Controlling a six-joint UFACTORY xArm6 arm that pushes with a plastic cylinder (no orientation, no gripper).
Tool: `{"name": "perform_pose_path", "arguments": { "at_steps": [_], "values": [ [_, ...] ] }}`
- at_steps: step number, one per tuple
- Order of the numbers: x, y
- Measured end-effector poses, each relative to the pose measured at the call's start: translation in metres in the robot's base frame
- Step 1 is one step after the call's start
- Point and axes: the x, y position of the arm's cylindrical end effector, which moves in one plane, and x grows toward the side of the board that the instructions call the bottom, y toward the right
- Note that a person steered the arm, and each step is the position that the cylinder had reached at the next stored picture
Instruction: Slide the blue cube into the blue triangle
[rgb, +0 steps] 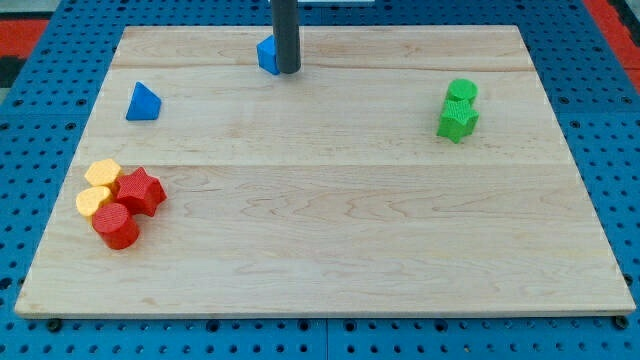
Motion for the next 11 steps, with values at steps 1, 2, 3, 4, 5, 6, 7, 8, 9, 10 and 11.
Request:
{"name": "perform_pose_path", "arguments": {
  "at_steps": [1, 2, 3, 4, 5, 6, 7, 8, 9, 10, 11],
  "values": [
    [0.000, 0.001],
    [-0.005, 0.048],
    [-0.051, 0.065],
    [-0.033, -0.023],
    [-0.010, -0.117],
    [0.005, -0.119],
    [0.009, -0.091],
    [0.033, -0.131],
    [0.033, -0.172],
    [0.033, -0.135],
    [0.033, -0.103]
  ]
}}
